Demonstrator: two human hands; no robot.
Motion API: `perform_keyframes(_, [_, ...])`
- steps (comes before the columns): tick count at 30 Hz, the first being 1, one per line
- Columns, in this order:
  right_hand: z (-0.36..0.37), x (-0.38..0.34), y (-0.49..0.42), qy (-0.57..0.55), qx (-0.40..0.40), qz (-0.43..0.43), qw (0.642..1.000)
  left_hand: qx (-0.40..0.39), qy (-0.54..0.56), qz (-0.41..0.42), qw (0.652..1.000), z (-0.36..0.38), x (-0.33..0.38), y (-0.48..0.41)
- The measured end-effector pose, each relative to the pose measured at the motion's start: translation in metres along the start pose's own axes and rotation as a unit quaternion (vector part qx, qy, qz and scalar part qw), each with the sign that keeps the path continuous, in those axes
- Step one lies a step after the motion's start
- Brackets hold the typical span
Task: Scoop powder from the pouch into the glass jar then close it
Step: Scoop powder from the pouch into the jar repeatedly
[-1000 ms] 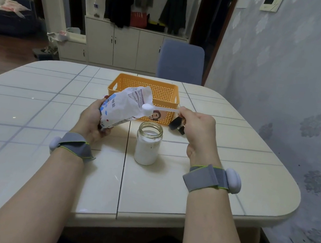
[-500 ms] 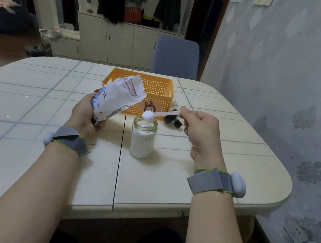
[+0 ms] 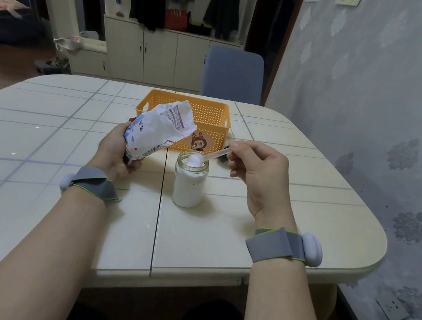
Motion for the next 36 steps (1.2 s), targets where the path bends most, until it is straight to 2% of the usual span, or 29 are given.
perform_keyframes(16, [0.0,0.003,0.001,-0.025,0.012,-0.012,1.0,0.001,0.01,0.006,1.0,0.003,0.0,0.002])
perform_keyframes(22, [0.004,-0.018,-0.007,-0.05,0.038,-0.022,0.998,-0.023,0.015,0.004,1.0,0.002,-0.001,0.0])
perform_keyframes(29, [0.051,-0.034,-0.021,0.089,-0.004,-0.101,0.991,-0.088,0.054,0.015,0.995,0.009,0.002,-0.002])
perform_keyframes(33, [0.081,-0.028,-0.032,0.26,-0.013,-0.143,0.955,-0.107,0.08,0.034,0.991,0.01,0.005,0.0])
perform_keyframes(36, [0.093,-0.024,-0.033,0.32,-0.019,-0.145,0.936,-0.097,0.101,0.029,0.99,0.012,0.003,-0.002])
Point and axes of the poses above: each hand's wrist, its own y-axis away from the middle knuckle, its own z-axis out of the palm, x = y × z, the point moved 5 cm from there along -y, towards the middle knuckle, and after that the axes turned 1 degree about -x, right-handed, at the moved point
